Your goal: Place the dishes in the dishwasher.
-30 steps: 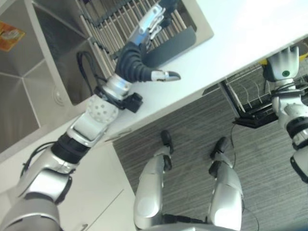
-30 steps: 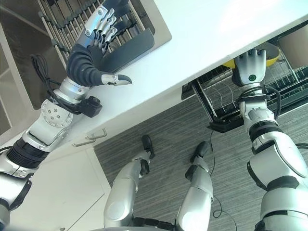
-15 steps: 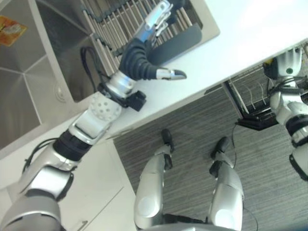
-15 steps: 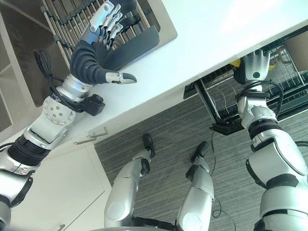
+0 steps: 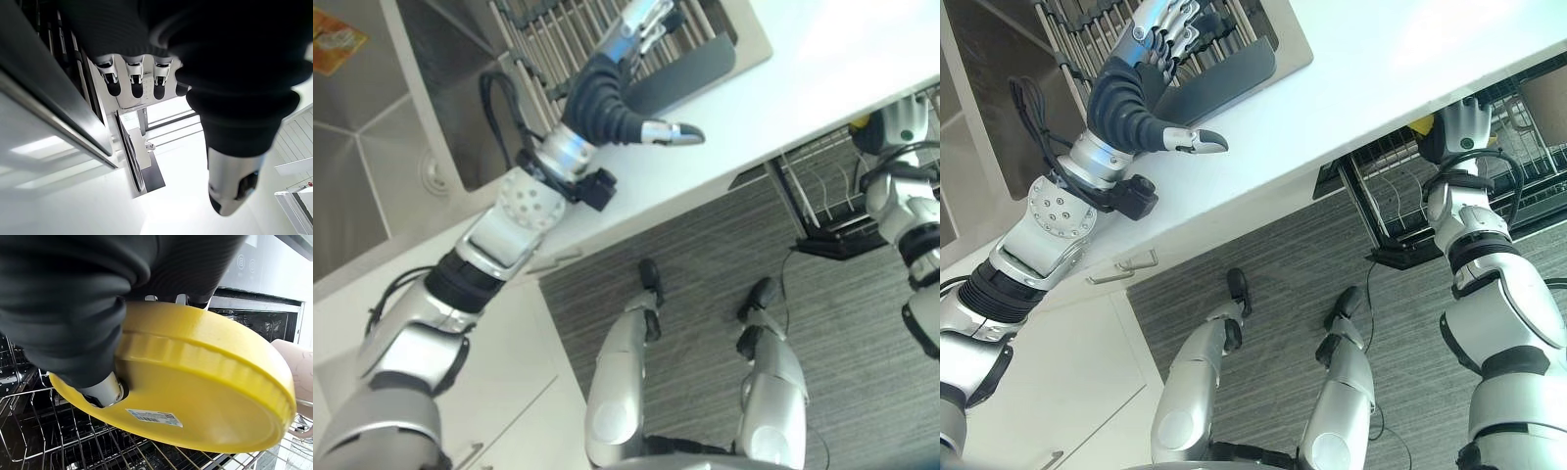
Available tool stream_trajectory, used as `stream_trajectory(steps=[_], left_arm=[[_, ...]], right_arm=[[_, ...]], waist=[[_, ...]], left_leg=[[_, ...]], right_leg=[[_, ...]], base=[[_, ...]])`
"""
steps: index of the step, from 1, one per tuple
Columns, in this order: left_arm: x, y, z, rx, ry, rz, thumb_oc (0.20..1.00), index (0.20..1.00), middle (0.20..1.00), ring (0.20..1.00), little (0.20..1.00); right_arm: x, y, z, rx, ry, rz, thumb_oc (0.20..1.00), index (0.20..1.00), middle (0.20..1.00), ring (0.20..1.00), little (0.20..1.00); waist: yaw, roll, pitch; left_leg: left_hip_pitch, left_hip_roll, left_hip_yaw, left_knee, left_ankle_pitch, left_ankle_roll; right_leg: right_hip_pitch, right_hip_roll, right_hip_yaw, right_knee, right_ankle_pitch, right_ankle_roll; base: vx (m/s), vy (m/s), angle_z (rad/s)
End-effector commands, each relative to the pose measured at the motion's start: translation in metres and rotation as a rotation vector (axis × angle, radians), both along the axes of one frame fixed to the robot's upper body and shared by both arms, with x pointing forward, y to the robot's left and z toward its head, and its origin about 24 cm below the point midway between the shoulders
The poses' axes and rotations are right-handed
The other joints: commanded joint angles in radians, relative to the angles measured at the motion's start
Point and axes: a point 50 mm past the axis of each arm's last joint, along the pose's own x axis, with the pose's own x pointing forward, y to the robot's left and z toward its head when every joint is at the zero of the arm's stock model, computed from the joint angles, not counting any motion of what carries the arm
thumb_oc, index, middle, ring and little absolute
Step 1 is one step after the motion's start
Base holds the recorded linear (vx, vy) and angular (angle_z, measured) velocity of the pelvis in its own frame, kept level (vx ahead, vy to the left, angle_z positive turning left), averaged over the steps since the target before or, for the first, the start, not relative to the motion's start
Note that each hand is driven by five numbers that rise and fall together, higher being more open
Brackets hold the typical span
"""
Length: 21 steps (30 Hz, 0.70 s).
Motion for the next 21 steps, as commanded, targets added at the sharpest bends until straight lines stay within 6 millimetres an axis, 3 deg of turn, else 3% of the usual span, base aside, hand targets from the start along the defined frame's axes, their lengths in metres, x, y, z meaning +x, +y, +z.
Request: stream_trajectory(steps=[1,5,6,10,12,13,14,21], left_arm=[[0.001,-0.02,-0.033,0.024,0.125,-0.092,1.0,1.0,1.0,1.0,1.0],[-0.004,-0.018,-0.032,0.023,0.122,-0.112,1.0,1.0,1.0,1.0,1.0],[-0.004,-0.018,-0.032,0.02,0.122,-0.114,1.0,1.0,1.0,1.0,1.0],[-0.004,-0.02,-0.031,0.017,0.124,-0.116,1.0,1.0,1.0,1.0,1.0],[-0.004,-0.021,-0.031,0.011,0.126,-0.121,1.0,1.0,1.0,1.0,1.0],[-0.005,-0.021,-0.031,0.009,0.126,-0.123,1.0,1.0,1.0,1.0,1.0],[-0.006,-0.022,-0.032,-0.003,0.126,-0.128,1.0,1.0,1.0,1.0,1.0],[-0.007,-0.027,-0.033,-0.037,0.131,-0.144,1.0,1.0,1.0,1.0,1.0]], right_arm=[[0.009,0.049,0.088,-0.035,-0.244,0.163,0.2,0.2,0.2,0.2,0.2],[0.007,0.041,0.084,-0.014,-0.226,0.147,0.2,0.2,0.2,0.2,0.2],[0.008,0.04,0.081,-0.002,-0.217,0.144,1.0,1.0,1.0,1.0,1.0],[0.011,0.042,0.073,0.085,-0.191,0.156,1.0,1.0,1.0,1.0,1.0],[0.018,0.044,0.062,0.253,-0.094,0.171,1.0,1.0,1.0,1.0,1.0],[0.02,0.044,0.053,0.326,-0.049,0.169,1.0,1.0,1.0,1.0,1.0],[0.023,0.044,0.031,0.446,0.005,0.15,1.0,1.0,1.0,1.0,1.0],[0.03,0.058,-0.002,0.581,0.122,0.138,1.0,1.0,1.0,1.0,1.0]], waist=[[0.074,-0.022,-0.022],[0.078,-0.021,-0.022],[0.078,-0.022,-0.022],[0.079,-0.022,-0.022],[0.079,-0.02,-0.022],[0.078,-0.019,-0.022],[0.074,-0.017,-0.022],[0.08,-0.003,-0.022]], left_leg=[[0.011,0.121,-0.022,-0.009,-0.069,-0.164],[0.002,0.121,-0.029,-0.008,-0.068,-0.164],[-0.001,0.121,-0.029,-0.009,-0.067,-0.163],[-0.008,0.121,-0.031,-0.006,-0.069,-0.162],[-0.006,0.119,-0.026,-0.014,-0.066,-0.162],[-0.006,0.118,-0.025,-0.017,-0.065,-0.163],[-0.007,0.116,-0.021,-0.021,-0.064,-0.162],[-0.003,0.107,-0.013,-0.039,-0.051,-0.158]], right_leg=[[-0.095,-0.151,0.054,0.113,-0.069,0.172],[-0.101,-0.149,0.053,0.119,-0.073,0.172],[-0.102,-0.149,0.053,0.119,-0.073,0.172],[-0.108,-0.149,0.051,0.12,-0.073,0.172],[-0.105,-0.148,0.05,0.11,-0.072,0.172],[-0.106,-0.149,0.052,0.108,-0.072,0.172],[-0.109,-0.15,0.055,0.107,-0.073,0.172],[-0.11,-0.156,0.054,0.105,-0.07,0.172]], base=[[0.0,0.0,0.0],[0.0,0.0,0.0],[0.0,0.0,0.0],[0.0,0.0,0.0],[0.0,0.0,0.0],[0.0,0.036,0.01],[0.0,0.035,0.03],[-0.01,0.031,0.02]])
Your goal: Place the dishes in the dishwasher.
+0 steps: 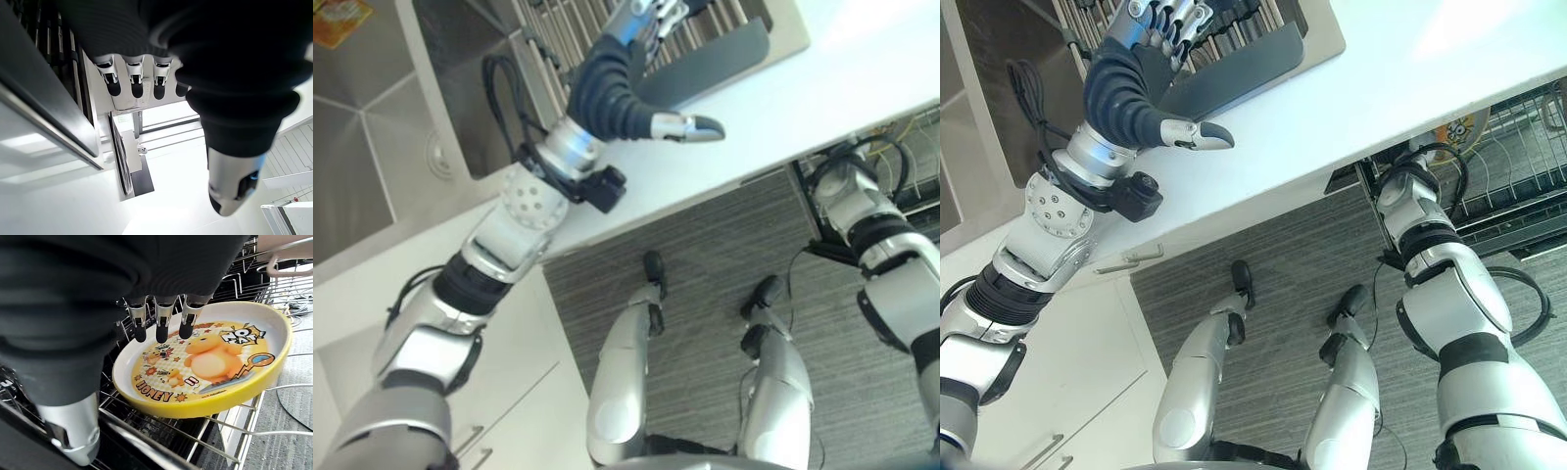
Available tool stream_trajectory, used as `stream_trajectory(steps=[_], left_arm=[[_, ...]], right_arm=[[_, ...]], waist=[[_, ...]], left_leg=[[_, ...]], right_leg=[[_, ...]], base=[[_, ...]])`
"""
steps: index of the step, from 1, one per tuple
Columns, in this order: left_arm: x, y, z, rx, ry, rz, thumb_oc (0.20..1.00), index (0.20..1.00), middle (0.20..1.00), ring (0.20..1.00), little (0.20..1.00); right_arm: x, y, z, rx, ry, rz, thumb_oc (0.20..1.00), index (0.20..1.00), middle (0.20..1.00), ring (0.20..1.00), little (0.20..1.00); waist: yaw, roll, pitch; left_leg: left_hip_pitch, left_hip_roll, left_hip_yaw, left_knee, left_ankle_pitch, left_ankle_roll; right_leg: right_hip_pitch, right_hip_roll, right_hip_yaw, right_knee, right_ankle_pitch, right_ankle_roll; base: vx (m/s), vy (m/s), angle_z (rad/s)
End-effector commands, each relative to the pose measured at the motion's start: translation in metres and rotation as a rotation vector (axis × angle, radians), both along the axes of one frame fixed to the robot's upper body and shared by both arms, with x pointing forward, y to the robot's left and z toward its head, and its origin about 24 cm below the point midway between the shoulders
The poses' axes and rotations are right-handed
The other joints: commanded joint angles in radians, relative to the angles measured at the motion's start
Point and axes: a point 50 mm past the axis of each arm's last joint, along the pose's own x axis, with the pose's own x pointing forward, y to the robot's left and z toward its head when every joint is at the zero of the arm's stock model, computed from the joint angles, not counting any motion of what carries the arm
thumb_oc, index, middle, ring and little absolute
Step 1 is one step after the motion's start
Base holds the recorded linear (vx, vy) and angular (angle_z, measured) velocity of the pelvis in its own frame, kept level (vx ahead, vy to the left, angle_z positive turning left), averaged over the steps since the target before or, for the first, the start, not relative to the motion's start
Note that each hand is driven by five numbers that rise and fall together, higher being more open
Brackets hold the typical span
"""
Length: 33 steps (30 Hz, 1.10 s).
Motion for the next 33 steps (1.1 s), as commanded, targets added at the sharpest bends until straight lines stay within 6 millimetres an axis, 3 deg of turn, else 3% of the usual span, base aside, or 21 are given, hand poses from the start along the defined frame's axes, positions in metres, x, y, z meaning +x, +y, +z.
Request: stream_trajectory(steps=[1,8,9,11,15,19,22,25,28,33], left_arm=[[0.005,-0.014,-0.038,0.014,0.108,-0.036,1.0,1.0,1.0,1.0,1.0],[0.007,-0.013,-0.039,0.003,0.118,-0.031,1.0,1.0,1.0,1.0,1.0],[0.007,-0.014,-0.04,-0.005,0.124,-0.025,1.0,1.0,1.0,1.0,1.0],[0.007,-0.014,-0.04,-0.011,0.127,-0.021,1.0,1.0,1.0,1.0,1.0],[0.006,-0.012,-0.04,-0.046,0.146,-0.007,1.0,1.0,1.0,1.0,1.0],[0.005,-0.008,-0.042,-0.066,0.16,0.004,1.0,1.0,1.0,1.0,1.0],[0.002,-0.003,-0.046,-0.092,0.157,0.017,1.0,1.0,1.0,1.0,1.0],[-0.001,0.009,-0.06,-0.12,0.189,0.035,1.0,1.0,1.0,1.0,1.0],[-0.002,0.013,-0.071,-0.123,0.209,0.064,1.0,1.0,1.0,1.0,1.0],[-0.002,0.018,-0.097,-0.106,0.274,0.102,1.0,1.0,1.0,1.0,1.0]], right_arm=[[0.004,0.012,0.019,0.016,-0.068,0.04,1.0,1.0,1.0,1.0,1.0],[0.0,0.01,0.022,0.057,-0.176,-0.009,1.0,1.0,1.0,1.0,1.0],[-0.003,0.003,0.024,0.188,-0.266,-0.06,1.0,1.0,1.0,1.0,1.0],[-0.005,0.001,0.024,0.282,-0.324,-0.083,1.0,1.0,1.0,1.0,1.0],[-0.011,0.0,0.022,0.787,-0.583,-0.13,1.0,1.0,1.0,1.0,1.0],[-0.017,-0.002,0.015,0.988,-0.719,-0.172,1.0,1.0,1.0,1.0,1.0],[-0.025,0.004,0.014,1.063,-0.84,-0.209,1.0,1.0,1.0,1.0,1.0],[-0.036,0.029,0.024,0.992,-0.94,-0.158,1.0,1.0,1.0,1.0,1.0],[-0.048,0.044,0.016,1.049,-0.943,-0.121,1.0,1.0,1.0,1.0,1.0],[-0.074,0.064,0.015,1.13,-0.962,0.093,1.0,1.0,1.0,1.0,1.0]], waist=[[0.038,-0.005,-0.019],[0.032,-0.007,-0.019],[0.026,-0.006,-0.019],[0.022,-0.006,-0.019],[0.006,0.003,-0.019],[-0.001,0.009,-0.019],[-0.013,0.017,-0.019],[-0.033,0.016,-0.019],[-0.057,0.0,-0.019],[-0.09,-0.028,-0.019]], left_leg=[[0.032,0.11,-0.011,-0.05,-0.063,-0.163],[0.043,0.109,-0.007,-0.057,-0.058,-0.159],[0.046,0.109,-0.005,-0.056,-0.059,-0.157],[0.049,0.11,-0.002,-0.057,-0.06,-0.156],[0.074,0.103,0.015,-0.065,-0.067,-0.155],[0.099,0.094,0.02,-0.074,-0.072,-0.153],[0.106,0.09,0.045,-0.082,-0.054,-0.136],[0.17,0.084,0.073,-0.082,-0.068,-0.119],[0.233,0.074,0.076,-0.079,-0.087,-0.097],[0.392,0.061,0.072,-0.088,-0.101,-0.071]], right_leg=[[-0.07,-0.144,0.057,0.081,-0.068,0.181],[-0.06,-0.137,0.057,0.076,-0.065,0.181],[-0.058,-0.133,0.06,0.075,-0.066,0.181],[-0.056,-0.131,0.061,0.074,-0.066,0.181],[-0.04,-0.124,0.071,0.067,-0.073,0.181],[-0.023,-0.117,0.08,0.062,-0.081,0.181],[-0.018,-0.115,0.078,0.045,-0.062,0.175],[0.034,-0.108,0.081,0.045,-0.072,0.17],[0.089,-0.078,0.101,0.07,-0.106,0.159],[0.256,-0.017,0.102,0.108,-0.172,0.115]], base=[[0.0,0.0,0.0],[0.0,0.005,0.0],[0.0,0.0,0.0],[-0.01,0.016,0.0],[-0.01,0.084,-0.01],[-0.02,0.084,-0.13],[-0.05,0.095,-0.12],[-0.05,0.078,-0.25],[-0.03,0.039,-0.14],[-0.03,-0.017,-0.09]])
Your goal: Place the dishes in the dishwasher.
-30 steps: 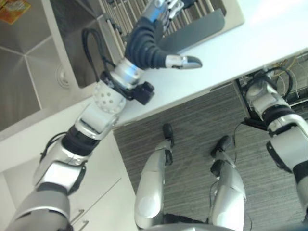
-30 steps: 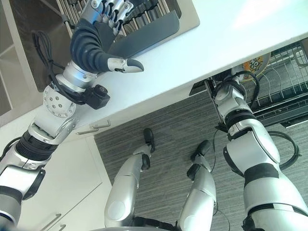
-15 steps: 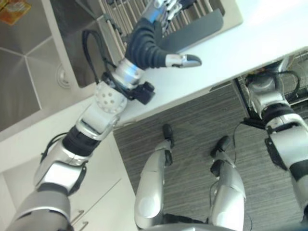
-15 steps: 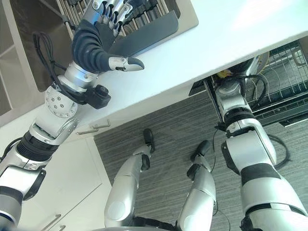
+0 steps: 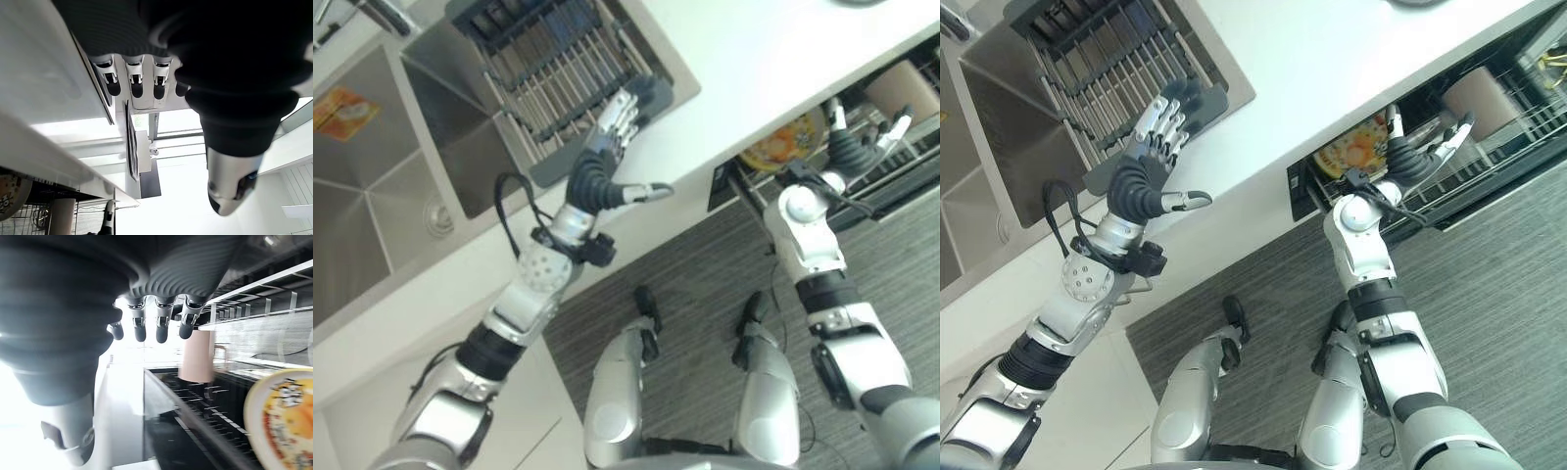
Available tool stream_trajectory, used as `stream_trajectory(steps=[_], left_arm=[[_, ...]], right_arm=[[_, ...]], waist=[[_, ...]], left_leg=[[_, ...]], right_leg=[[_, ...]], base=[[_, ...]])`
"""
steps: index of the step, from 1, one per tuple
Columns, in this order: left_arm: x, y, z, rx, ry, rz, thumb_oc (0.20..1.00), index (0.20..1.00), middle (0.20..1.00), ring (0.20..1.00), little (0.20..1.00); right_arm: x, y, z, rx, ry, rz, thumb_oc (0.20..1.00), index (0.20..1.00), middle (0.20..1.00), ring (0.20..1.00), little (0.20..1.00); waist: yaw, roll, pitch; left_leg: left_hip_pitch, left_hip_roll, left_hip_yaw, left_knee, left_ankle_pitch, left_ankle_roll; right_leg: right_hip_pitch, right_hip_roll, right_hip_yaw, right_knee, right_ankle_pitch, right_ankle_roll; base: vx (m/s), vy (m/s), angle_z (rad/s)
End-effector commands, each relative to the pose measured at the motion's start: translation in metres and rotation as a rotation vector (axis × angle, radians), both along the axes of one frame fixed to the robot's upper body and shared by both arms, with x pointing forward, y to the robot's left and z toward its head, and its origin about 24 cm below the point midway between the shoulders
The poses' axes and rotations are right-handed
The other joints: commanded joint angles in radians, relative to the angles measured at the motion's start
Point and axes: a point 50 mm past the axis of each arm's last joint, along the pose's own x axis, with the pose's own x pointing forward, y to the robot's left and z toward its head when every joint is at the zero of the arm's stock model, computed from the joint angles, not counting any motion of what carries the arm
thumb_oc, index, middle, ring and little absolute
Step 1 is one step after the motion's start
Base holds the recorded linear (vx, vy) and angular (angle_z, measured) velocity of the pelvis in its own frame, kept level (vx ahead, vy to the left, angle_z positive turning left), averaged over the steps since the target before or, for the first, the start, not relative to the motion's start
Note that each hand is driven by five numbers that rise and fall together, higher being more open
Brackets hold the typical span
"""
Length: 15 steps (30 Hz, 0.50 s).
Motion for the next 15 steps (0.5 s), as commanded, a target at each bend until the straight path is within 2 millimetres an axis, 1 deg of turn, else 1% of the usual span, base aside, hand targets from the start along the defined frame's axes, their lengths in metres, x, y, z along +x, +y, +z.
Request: stream_trajectory(steps=[1,2,4,5,6,7,8,9,10,11,13,14,15], left_arm=[[-0.009,-0.011,0.006,0.024,-0.097,-0.061,1.0,1.0,1.0,1.0,1.0],[-0.01,-0.012,-0.006,0.008,-0.048,-0.055,1.0,1.0,1.0,1.0,1.0],[-0.01,-0.011,-0.018,-0.019,0.018,-0.044,1.0,1.0,1.0,1.0,1.0],[-0.008,-0.01,-0.032,-0.044,0.089,-0.058,1.0,1.0,1.0,1.0,1.0],[-0.008,-0.01,-0.033,-0.041,0.095,-0.06,1.0,1.0,1.0,1.0,1.0],[-0.009,-0.012,-0.04,-0.008,0.096,-0.083,1.0,1.0,1.0,1.0,1.0],[-0.01,-0.014,-0.042,0.003,0.099,-0.095,1.0,1.0,1.0,1.0,1.0],[-0.014,-0.019,-0.042,0.015,0.089,-0.153,1.0,1.0,1.0,1.0,1.0],[-0.014,-0.022,-0.043,0.015,0.097,-0.171,1.0,1.0,1.0,1.0,1.0],[-0.014,-0.031,-0.045,0.036,0.134,-0.262,1.0,1.0,1.0,1.0,1.0],[-0.013,-0.04,-0.05,0.081,0.188,-0.335,1.0,1.0,1.0,1.0,1.0],[-0.014,-0.048,-0.058,0.11,0.239,-0.382,1.0,1.0,1.0,1.0,1.0],[-0.01,-0.043,-0.098,0.06,0.463,-0.329,1.0,1.0,1.0,1.0,1.0]], right_arm=[[-0.007,-0.003,0.013,0.025,-0.118,0.028,1.0,1.0,1.0,1.0,1.0],[-0.015,-0.001,0.002,0.062,-0.141,0.053,1.0,1.0,1.0,1.0,1.0],[-0.021,0.005,-0.004,0.047,-0.148,0.085,1.0,1.0,1.0,1.0,1.0],[-0.027,0.013,-0.011,-0.017,-0.133,0.142,1.0,1.0,1.0,1.0,1.0],[-0.027,0.013,-0.013,-0.025,-0.124,0.146,1.0,1.0,1.0,1.0,1.0],[-0.028,0.011,-0.02,-0.065,-0.086,0.173,1.0,1.0,1.0,1.0,1.0],[-0.029,0.01,-0.027,-0.074,-0.064,0.184,1.0,1.0,1.0,1.0,1.0],[-0.036,0.007,-0.04,-0.088,-0.047,0.212,1.0,1.0,1.0,1.0,1.0],[-0.038,0.007,-0.044,-0.099,-0.041,0.225,1.0,1.0,1.0,1.0,1.0],[-0.043,0.006,-0.048,-0.148,-0.044,0.26,1.0,1.0,1.0,1.0,1.0],[-0.045,0.003,-0.047,-0.205,-0.033,0.265,1.0,1.0,1.0,1.0,1.0],[-0.046,0.0,-0.048,-0.262,-0.019,0.293,1.0,1.0,1.0,1.0,1.0],[-0.06,-0.021,-0.06,-0.304,0.007,0.303,1.0,1.0,1.0,1.0,1.0]], waist=[[0.018,-0.011,-0.017],[0.003,-0.02,-0.054],[-0.009,-0.027,-0.093],[-0.023,-0.035,-0.146],[-0.025,-0.037,-0.155],[-0.035,-0.044,-0.194],[-0.042,-0.049,-0.216],[-0.058,-0.055,-0.261],[-0.065,-0.055,-0.278],[-0.087,-0.057,-0.315],[-0.106,-0.059,-0.339],[-0.127,-0.061,-0.356],[-0.176,-0.071,-0.378]], left_leg=[[0.131,0.04,-0.007,-0.065,-0.07,-0.064],[0.174,0.041,0.0,-0.072,-0.077,-0.058],[0.215,0.041,0.008,-0.085,-0.081,-0.056],[0.256,0.039,0.015,-0.1,-0.08,-0.054],[0.26,0.04,0.016,-0.101,-0.08,-0.054],[0.28,0.039,0.019,-0.107,-0.077,-0.054],[0.292,0.039,0.021,-0.114,-0.073,-0.055],[0.317,0.043,0.031,-0.129,-0.063,-0.057],[0.326,0.046,0.035,-0.133,-0.061,-0.058],[0.344,0.051,0.049,-0.139,-0.062,-0.06],[0.356,0.055,0.06,-0.137,-0.069,-0.061],[0.366,0.06,0.078,-0.133,-0.077,-0.062],[0.378,0.072,0.118,-0.117,-0.095,-0.058]], right_leg=[[0.055,-0.058,0.022,0.159,-0.19,0.104],[0.11,-0.038,0.022,0.13,-0.193,0.093],[0.164,-0.021,0.02,0.089,-0.192,0.084],[0.214,0.003,0.026,0.05,-0.192,0.074],[0.22,0.007,0.027,0.045,-0.192,0.073],[0.247,0.02,0.028,0.021,-0.19,0.067],[0.261,0.026,0.029,0.007,-0.187,0.064],[0.29,0.036,0.027,-0.025,-0.176,0.062],[0.299,0.041,0.03,-0.036,-0.174,0.061],[0.325,0.056,0.041,-0.066,-0.173,0.054],[0.341,0.066,0.051,-0.082,-0.174,0.051],[0.353,0.075,0.06,-0.096,-0.176,0.048],[0.365,0.091,0.092,-0.115,-0.177,0.039]], base=[[0.03,-0.018,-0.15],[0.08,0.0,-0.1],[0.11,0.031,-0.17],[0.1,0.047,-0.36],[0.08,0.044,-0.36],[0.03,0.009,-0.12],[0.03,-0.01,-0.06],[0.06,-0.013,-0.05],[0.08,-0.025,-0.16],[0.09,-0.016,-0.2],[0.07,-0.028,-0.36],[0.09,-0.051,-0.51],[0.09,-0.065,-0.61]])
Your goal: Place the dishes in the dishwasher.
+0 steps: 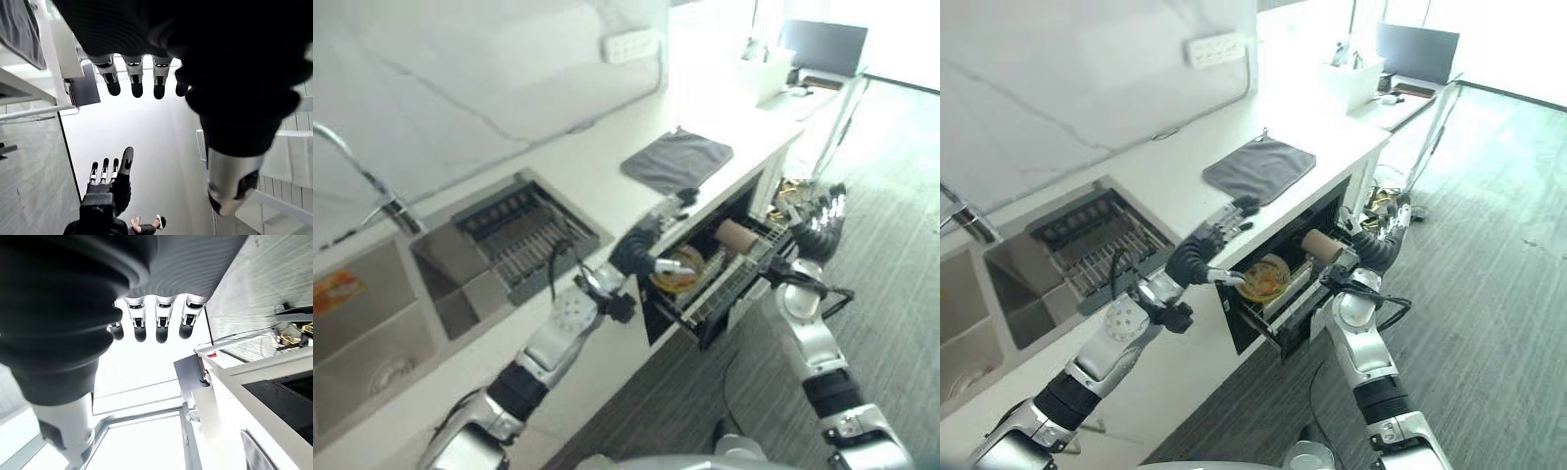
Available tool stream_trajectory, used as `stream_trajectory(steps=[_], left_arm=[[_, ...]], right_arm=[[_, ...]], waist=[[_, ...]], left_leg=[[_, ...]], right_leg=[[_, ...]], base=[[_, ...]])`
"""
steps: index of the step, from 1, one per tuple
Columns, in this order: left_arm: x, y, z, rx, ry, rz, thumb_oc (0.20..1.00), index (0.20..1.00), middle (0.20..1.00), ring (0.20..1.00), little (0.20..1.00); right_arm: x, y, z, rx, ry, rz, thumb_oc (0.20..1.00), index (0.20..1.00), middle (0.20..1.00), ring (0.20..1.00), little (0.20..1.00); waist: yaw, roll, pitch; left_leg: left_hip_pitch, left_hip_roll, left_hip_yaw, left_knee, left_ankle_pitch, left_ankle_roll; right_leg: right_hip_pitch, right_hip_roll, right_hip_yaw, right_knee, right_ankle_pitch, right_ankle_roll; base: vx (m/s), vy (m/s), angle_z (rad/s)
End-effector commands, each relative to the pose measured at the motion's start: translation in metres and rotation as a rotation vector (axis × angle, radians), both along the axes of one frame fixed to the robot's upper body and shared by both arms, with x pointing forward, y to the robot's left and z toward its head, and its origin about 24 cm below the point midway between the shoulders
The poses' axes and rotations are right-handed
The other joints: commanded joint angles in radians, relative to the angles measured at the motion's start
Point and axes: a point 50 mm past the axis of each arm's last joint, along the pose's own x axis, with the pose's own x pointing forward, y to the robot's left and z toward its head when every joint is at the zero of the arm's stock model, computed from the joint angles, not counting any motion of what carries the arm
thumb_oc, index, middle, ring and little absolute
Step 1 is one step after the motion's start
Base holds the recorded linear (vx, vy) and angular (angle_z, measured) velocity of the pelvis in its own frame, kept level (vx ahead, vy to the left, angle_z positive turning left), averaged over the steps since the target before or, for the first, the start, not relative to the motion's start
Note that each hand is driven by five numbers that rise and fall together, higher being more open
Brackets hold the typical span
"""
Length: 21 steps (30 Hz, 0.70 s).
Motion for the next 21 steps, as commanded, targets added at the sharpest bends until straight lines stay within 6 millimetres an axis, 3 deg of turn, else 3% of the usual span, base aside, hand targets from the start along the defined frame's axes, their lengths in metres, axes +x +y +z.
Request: stream_trajectory(steps=[1,3,8,10,11,12,13,14,15,17,18,21], left_arm=[[0.003,0.005,-0.045,0.001,0.248,0.045,1.0,1.0,1.0,1.0,1.0],[-0.017,0.015,-0.117,0.218,0.441,0.097,1.0,1.0,1.0,1.0,1.0],[-0.042,0.021,-0.177,0.405,0.667,0.153,1.0,1.0,1.0,1.0,1.0],[-0.068,0.034,-0.219,0.472,0.887,0.252,1.0,1.0,1.0,1.0,1.0],[-0.091,0.045,-0.244,0.56,1.025,0.285,1.0,1.0,1.0,1.0,1.0],[-0.098,0.047,-0.25,0.591,1.072,0.291,1.0,1.0,1.0,1.0,1.0],[-0.12,0.055,-0.265,0.667,1.169,0.306,1.0,1.0,1.0,1.0,1.0],[-0.12,0.055,-0.265,0.667,1.169,0.306,1.0,1.0,1.0,1.0,1.0],[-0.145,0.065,-0.279,0.748,1.283,0.363,1.0,1.0,1.0,1.0,1.0],[-0.158,0.071,-0.284,0.771,1.342,0.388,1.0,1.0,1.0,1.0,1.0],[-0.175,0.081,-0.29,0.798,1.427,0.447,1.0,1.0,1.0,1.0,1.0],[-0.201,0.1,-0.296,0.854,1.537,0.522,1.0,1.0,1.0,1.0,1.0]], right_arm=[[-0.017,-0.019,0.034,-0.09,-0.223,0.078,1.0,1.0,1.0,1.0,1.0],[-0.032,-0.046,0.025,-0.125,-0.203,0.044,1.0,1.0,1.0,1.0,1.0],[-0.04,-0.064,0.01,-0.121,-0.144,0.002,1.0,1.0,1.0,1.0,1.0],[-0.042,-0.069,-0.002,-0.067,-0.095,0.023,1.0,1.0,1.0,1.0,1.0],[-0.041,-0.069,-0.009,-0.002,-0.072,0.04,1.0,1.0,1.0,1.0,1.0],[-0.041,-0.069,-0.01,0.01,-0.065,0.045,1.0,1.0,1.0,1.0,1.0],[-0.04,-0.069,-0.018,0.075,-0.04,0.063,1.0,1.0,1.0,1.0,1.0],[-0.04,-0.069,-0.018,0.075,-0.04,0.063,1.0,1.0,1.0,1.0,1.0],[-0.037,-0.064,-0.028,0.135,-0.005,0.088,1.0,1.0,1.0,1.0,1.0],[-0.035,-0.061,-0.034,0.17,0.018,0.115,1.0,1.0,1.0,1.0,1.0],[-0.034,-0.054,-0.042,0.214,0.05,0.15,1.0,1.0,1.0,1.0,1.0],[-0.033,-0.048,-0.057,0.317,0.088,0.176,1.0,1.0,1.0,1.0,1.0]], waist=[[-0.026,-0.001,0.026],[-0.074,-0.017,0.025],[-0.116,-0.022,0.028],[-0.129,-0.027,0.027],[-0.127,-0.03,0.028],[-0.127,-0.03,0.029],[-0.121,-0.034,0.03],[-0.121,-0.034,0.03],[-0.108,-0.039,0.03],[-0.099,-0.042,0.03],[-0.082,-0.048,0.028],[-0.054,-0.055,0.024]], left_leg=[[0.011,0.031,0.023,0.055,-0.09,0.009],[0.013,0.053,0.077,0.082,-0.104,0.008],[0.025,0.06,0.106,0.097,-0.132,-0.003],[0.033,0.064,0.13,0.09,-0.125,-0.007],[0.033,0.068,0.135,0.087,-0.121,-0.011],[0.033,0.068,0.135,0.086,-0.121,-0.012],[0.033,0.071,0.135,0.081,-0.115,-0.017],[0.033,0.071,0.135,0.081,-0.115,-0.017],[0.034,0.077,0.129,0.064,-0.101,-0.024],[0.034,0.081,0.12,0.051,-0.089,-0.03],[0.035,0.087,0.107,0.031,-0.072,-0.037],[0.04,0.092,0.086,0.003,-0.054,-0.046]], right_leg=[[0.05,-0.03,0.048,0.113,-0.19,0.029],[0.044,-0.027,0.068,0.101,-0.182,0.023],[0.048,-0.032,0.085,0.076,-0.177,0.036],[0.047,-0.033,0.088,0.053,-0.163,0.039],[0.046,-0.032,0.086,0.046,-0.158,0.041],[0.046,-0.033,0.085,0.043,-0.157,0.041],[0.046,-0.034,0.081,0.038,-0.153,0.043],[0.046,-0.034,0.081,0.038,-0.153,0.043],[0.05,-0.036,0.073,0.029,-0.148,0.045],[0.053,-0.037,0.068,0.026,-0.146,0.047],[0.059,-0.039,0.059,0.021,-0.146,0.047],[0.068,-0.043,0.042,0.015,-0.146,0.051]], base=[[0.08,-0.102,-0.9],[0.07,-0.088,-1.15],[0.06,-0.033,-0.38],[0.1,-0.066,0.09],[0.09,-0.049,0.11],[0.06,-0.037,0.03],[0.0,0.0,0.0],[0.05,-0.03,-0.01],[0.05,-0.025,0.01],[0.07,-0.029,0.07],[0.08,-0.024,0.11],[0.1,-0.007,0.19]])
